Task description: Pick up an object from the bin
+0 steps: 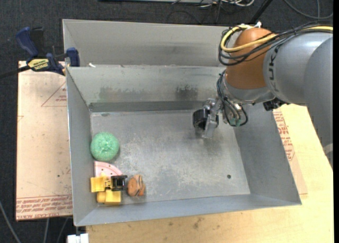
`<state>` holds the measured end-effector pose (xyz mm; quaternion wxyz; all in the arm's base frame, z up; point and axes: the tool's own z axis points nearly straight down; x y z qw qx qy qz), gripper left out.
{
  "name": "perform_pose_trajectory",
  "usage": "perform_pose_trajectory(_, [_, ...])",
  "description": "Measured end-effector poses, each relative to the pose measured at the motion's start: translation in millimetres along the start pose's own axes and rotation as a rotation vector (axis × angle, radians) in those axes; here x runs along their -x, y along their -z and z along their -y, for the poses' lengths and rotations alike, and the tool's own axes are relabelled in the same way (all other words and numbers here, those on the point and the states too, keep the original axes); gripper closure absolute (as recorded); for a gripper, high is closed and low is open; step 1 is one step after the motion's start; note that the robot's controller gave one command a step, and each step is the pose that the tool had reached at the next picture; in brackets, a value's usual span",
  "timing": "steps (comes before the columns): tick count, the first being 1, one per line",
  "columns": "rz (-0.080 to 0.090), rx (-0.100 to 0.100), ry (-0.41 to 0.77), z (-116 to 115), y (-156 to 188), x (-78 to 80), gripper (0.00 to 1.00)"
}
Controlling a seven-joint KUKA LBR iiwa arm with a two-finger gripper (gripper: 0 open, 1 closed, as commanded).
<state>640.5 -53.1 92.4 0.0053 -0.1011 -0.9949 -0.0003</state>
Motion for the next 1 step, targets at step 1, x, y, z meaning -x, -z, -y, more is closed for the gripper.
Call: perform_pose_trajectory(1, [0.009, 0.001, 0.0, -0.3, 23.4, 2.1, 1.0])
